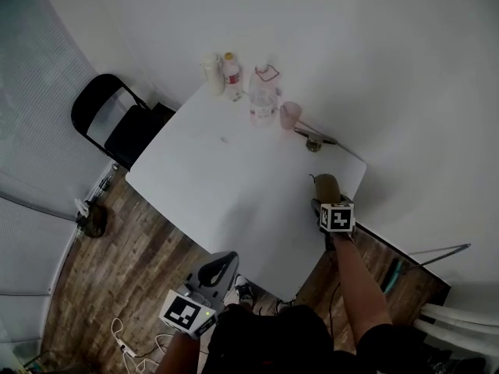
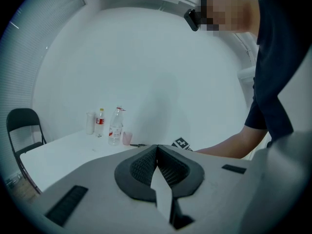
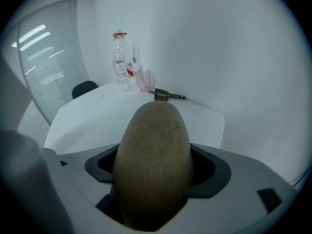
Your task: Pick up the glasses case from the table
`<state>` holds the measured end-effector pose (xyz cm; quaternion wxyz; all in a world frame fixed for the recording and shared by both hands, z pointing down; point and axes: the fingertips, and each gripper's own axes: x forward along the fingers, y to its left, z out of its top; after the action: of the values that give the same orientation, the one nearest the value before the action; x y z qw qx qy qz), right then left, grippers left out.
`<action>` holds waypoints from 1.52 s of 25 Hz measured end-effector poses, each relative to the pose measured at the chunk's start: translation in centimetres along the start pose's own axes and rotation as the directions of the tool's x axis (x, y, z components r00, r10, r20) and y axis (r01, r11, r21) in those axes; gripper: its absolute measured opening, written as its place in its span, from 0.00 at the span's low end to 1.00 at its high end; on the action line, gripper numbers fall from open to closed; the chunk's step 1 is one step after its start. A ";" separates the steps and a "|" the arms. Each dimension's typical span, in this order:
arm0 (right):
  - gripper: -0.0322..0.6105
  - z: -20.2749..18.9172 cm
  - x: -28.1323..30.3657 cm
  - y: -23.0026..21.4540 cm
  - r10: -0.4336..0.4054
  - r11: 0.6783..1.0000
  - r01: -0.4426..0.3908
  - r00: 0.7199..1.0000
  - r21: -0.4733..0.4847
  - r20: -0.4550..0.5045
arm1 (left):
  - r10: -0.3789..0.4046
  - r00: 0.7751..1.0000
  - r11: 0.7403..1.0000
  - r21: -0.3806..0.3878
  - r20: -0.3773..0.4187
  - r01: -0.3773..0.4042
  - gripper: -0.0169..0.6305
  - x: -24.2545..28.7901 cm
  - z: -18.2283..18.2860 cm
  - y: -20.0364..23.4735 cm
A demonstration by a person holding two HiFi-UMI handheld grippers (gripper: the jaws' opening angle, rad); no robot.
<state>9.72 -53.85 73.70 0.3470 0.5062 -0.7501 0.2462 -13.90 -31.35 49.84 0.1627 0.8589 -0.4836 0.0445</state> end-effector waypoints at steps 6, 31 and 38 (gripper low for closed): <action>0.69 4.8 -9.7 2.5 0.102 0.994 -0.107 0.966 0.010 0.237 | -0.040 0.999 0.998 0.042 0.025 0.039 0.06 -0.3 1.2 -1.9; 0.69 12.1 -40.8 10.2 0.292 0.956 -0.162 0.615 -0.244 0.733 | -0.081 0.975 0.983 0.178 0.207 0.043 0.06 -2.7 11.5 -7.4; 0.69 12.1 -41.5 10.8 0.293 0.955 -0.152 0.611 -0.255 0.735 | -0.092 0.973 0.985 0.163 0.212 0.058 0.06 -3.3 11.3 -8.0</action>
<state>6.63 -34.17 33.82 0.0046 0.4341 -0.9007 -0.0138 -9.78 -28.50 36.53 0.0424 0.8864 -0.4607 -0.0187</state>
